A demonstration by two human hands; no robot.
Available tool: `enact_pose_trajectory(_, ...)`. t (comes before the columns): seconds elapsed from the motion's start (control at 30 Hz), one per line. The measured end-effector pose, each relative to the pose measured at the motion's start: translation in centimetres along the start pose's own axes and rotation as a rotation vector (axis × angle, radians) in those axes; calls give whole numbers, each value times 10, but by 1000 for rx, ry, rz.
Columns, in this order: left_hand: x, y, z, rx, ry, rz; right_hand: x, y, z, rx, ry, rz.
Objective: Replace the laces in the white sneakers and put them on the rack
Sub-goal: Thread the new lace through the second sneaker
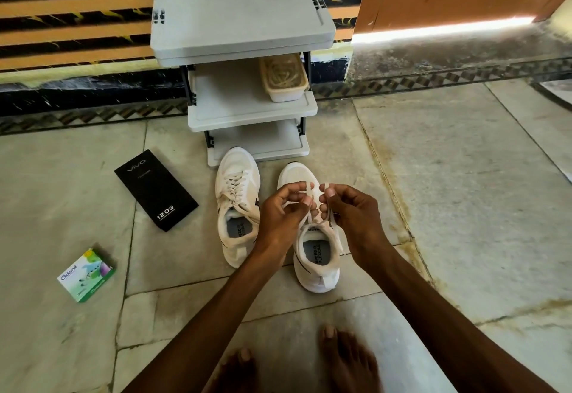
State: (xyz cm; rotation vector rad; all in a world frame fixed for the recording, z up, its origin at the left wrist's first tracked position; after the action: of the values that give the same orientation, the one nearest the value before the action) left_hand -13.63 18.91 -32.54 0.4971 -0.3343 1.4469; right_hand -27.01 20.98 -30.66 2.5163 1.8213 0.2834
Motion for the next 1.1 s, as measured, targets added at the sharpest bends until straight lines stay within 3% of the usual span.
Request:
enact_pose_trajectory(0.3, 5, -1, 6, -350, 318, 11, -8, -2, 2, 110, 60, -174)
enact_pose_trajectory(0.63, 1, -3, 7, -489, 361, -38, -7, -3, -3, 96, 61, -236)
enact_pose_trajectory(0.77, -1, -6, 7, -578, 338, -91, -8, -5, -2, 12, 131, -227)
enact_pose_trajectory(1.1, -1, -4, 24, -819, 202, -51, -11, -11, 15, -269, 331, -125)
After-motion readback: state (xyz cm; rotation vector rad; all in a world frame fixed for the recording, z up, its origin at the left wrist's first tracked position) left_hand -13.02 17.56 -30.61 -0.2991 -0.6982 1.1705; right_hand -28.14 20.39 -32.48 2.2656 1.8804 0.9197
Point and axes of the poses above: each hand's wrist, its own x-axis away from the middle knuckle, its own y-axis out of the palm, z = x × y, the point moved 2 cm from there along -x, towards the middle knuckle, and after that the axes turned 13 degrees about -y, right-handed, at the moved point
